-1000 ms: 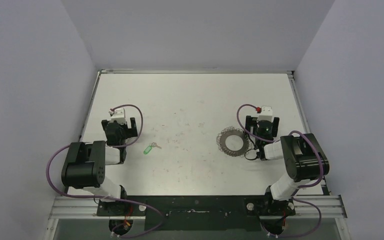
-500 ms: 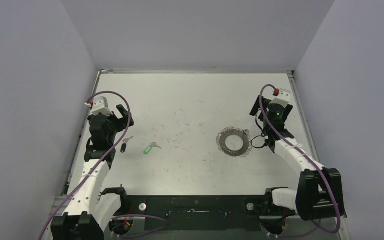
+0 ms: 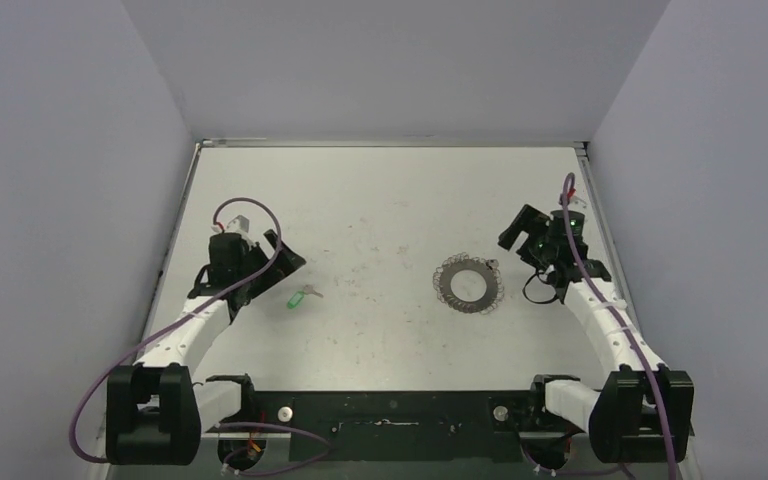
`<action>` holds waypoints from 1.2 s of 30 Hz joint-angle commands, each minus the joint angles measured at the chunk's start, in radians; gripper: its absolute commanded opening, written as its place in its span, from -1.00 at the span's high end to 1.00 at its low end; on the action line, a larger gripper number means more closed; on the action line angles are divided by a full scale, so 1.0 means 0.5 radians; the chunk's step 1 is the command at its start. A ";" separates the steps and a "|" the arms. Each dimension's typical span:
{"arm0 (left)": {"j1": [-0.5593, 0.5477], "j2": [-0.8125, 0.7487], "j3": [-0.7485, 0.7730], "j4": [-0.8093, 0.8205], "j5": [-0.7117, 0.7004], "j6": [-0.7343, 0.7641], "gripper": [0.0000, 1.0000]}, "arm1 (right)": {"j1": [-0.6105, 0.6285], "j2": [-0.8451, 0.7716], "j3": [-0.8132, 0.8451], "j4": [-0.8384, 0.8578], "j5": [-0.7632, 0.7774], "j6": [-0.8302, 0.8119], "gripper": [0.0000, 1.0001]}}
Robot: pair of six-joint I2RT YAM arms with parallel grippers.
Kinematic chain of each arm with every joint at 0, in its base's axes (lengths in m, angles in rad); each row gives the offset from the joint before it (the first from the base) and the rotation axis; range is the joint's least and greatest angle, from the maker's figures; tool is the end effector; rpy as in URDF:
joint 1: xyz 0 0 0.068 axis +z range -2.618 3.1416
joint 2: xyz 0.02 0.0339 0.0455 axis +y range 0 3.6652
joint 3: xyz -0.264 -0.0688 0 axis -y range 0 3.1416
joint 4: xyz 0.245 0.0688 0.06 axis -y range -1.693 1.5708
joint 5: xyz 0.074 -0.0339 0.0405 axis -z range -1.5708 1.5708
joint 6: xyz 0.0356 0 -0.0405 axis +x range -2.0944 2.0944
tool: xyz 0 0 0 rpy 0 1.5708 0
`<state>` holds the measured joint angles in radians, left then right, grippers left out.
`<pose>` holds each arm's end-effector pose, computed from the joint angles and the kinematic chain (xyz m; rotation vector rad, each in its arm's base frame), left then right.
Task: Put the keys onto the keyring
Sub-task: Move the keyring to the center of the board.
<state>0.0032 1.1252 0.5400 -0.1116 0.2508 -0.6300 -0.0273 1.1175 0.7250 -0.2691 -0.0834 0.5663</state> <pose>0.2268 -0.0081 0.1968 -0.5905 2.2398 -0.6103 0.2401 -0.0036 0.2453 0.6162 2.1721 0.3845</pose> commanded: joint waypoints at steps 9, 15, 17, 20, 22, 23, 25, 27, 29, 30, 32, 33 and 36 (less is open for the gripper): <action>-0.705 0.208 0.296 -0.296 -0.607 -0.221 -0.90 | 0.709 0.385 0.050 -0.056 -0.215 -0.117 -0.98; -0.750 0.012 0.380 -0.559 -0.849 -0.131 -0.94 | 0.947 0.605 0.087 -0.006 -0.185 -0.073 -0.89; -0.745 -0.100 0.355 -0.596 -0.915 -0.126 -0.94 | 1.011 0.701 0.102 0.019 -0.179 -0.048 -0.88; -0.727 -0.241 0.328 -0.632 -0.966 -0.087 -0.94 | 1.098 0.846 0.133 0.072 -0.243 -0.022 -0.85; -0.709 -0.312 0.313 -0.659 -0.980 -0.064 -0.94 | 1.180 0.912 0.173 0.100 -0.280 0.000 -0.84; -0.694 -0.349 0.308 -0.676 -0.978 -0.054 -0.94 | 1.236 0.947 0.194 0.121 -0.312 0.010 -0.84; -0.655 -0.394 0.290 -0.702 -0.957 -0.064 -0.94 | 1.363 1.011 0.231 0.181 -0.419 0.043 -0.84; -0.584 -0.427 0.246 -0.653 -0.843 -0.070 -0.94 | 1.475 1.072 0.268 0.251 -0.559 0.067 -0.83; -0.488 -0.457 0.180 -0.570 -0.659 -0.071 -0.94 | 1.568 1.109 0.310 0.293 -0.675 0.071 -0.83; -0.428 -0.468 0.141 -0.516 -0.565 -0.074 -0.94 | 1.601 1.110 0.334 0.286 -0.695 0.066 -0.83; -0.366 -0.473 0.062 -0.416 -0.378 -0.083 -0.93 | 1.628 1.067 0.364 0.263 -0.690 0.058 -0.85; -0.363 -0.465 0.044 -0.386 -0.328 -0.090 -0.93 | 1.628 1.027 0.373 0.248 -0.681 0.051 -0.87; -0.364 -0.393 0.022 -0.300 -0.225 -0.113 -0.89 | 1.582 0.896 0.387 0.161 -0.596 -0.009 -0.92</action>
<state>-0.1833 0.9043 0.5552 -0.3813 -0.0063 -0.6773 0.7994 1.6577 0.8791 -0.1612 -0.3904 0.5774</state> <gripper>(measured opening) 0.959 0.943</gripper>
